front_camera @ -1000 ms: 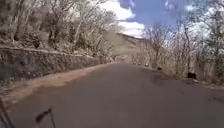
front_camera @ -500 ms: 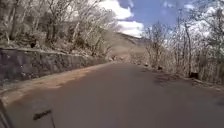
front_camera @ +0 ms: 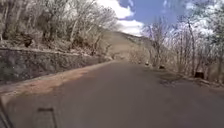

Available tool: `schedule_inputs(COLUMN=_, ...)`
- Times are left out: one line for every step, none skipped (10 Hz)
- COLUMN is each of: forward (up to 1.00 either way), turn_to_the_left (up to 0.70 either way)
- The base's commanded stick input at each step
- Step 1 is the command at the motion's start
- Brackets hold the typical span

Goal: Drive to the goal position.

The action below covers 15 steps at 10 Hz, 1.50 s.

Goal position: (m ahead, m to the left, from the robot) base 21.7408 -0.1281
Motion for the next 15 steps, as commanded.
schedule_inputs(forward=0.70, turn_to_the_left=0.00)
schedule_inputs(forward=0.70, turn_to_the_left=0.00)
schedule_inputs(forward=0.70, turn_to_the_left=0.00)
schedule_inputs(forward=0.70, turn_to_the_left=0.00)
schedule_inputs(forward=0.70, turn_to_the_left=0.00)
schedule_inputs(forward=0.70, turn_to_the_left=0.00)
schedule_inputs(forward=0.70, turn_to_the_left=0.00)
schedule_inputs(forward=0.70, turn_to_the_left=0.00)
schedule_inputs(forward=0.70, turn_to_the_left=0.00)
schedule_inputs(forward=0.70, turn_to_the_left=0.00)
schedule_inputs(forward=0.70, turn_to_the_left=0.00)
schedule_inputs(forward=0.70, turn_to_the_left=0.00)
schedule_inputs(forward=0.70, turn_to_the_left=0.00)
schedule_inputs(forward=0.70, turn_to_the_left=0.00)
schedule_inputs(forward=0.70, turn_to_the_left=0.00)
